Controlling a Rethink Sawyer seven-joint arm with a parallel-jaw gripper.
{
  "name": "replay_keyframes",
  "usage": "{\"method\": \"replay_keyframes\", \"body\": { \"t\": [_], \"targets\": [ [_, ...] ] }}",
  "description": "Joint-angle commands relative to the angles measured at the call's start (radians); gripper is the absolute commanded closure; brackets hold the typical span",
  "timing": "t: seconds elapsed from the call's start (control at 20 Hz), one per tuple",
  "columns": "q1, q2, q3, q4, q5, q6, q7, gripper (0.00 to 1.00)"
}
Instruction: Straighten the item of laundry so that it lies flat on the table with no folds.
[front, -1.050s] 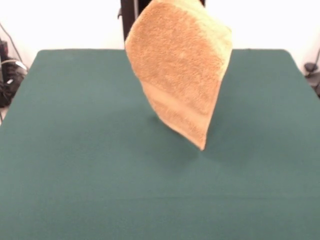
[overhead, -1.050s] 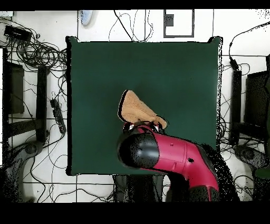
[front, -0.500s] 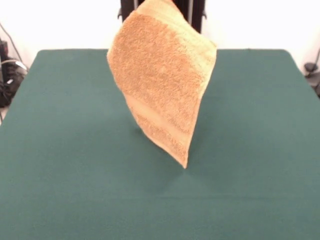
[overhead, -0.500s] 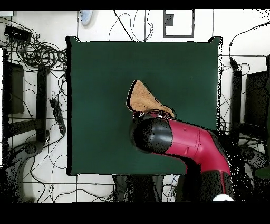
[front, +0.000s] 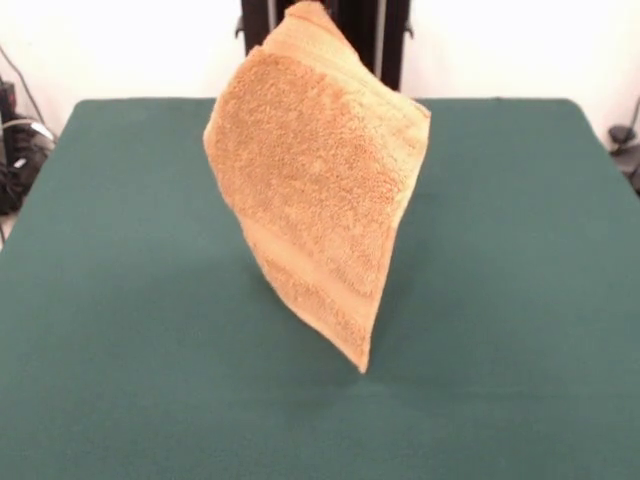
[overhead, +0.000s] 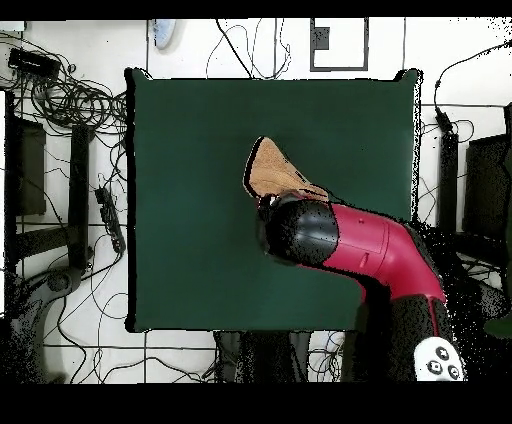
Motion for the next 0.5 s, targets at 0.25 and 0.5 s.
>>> {"method": "replay_keyframes", "body": {
  "t": [0.25, 0.5],
  "targets": [
    [-0.005, -0.016, 0.118, 0.162, 0.093, -0.013, 0.089, 0.00],
    [0.009, -0.028, 0.098, 0.186, 0.105, -0.002, 0.109, 0.00]
  ]
}}
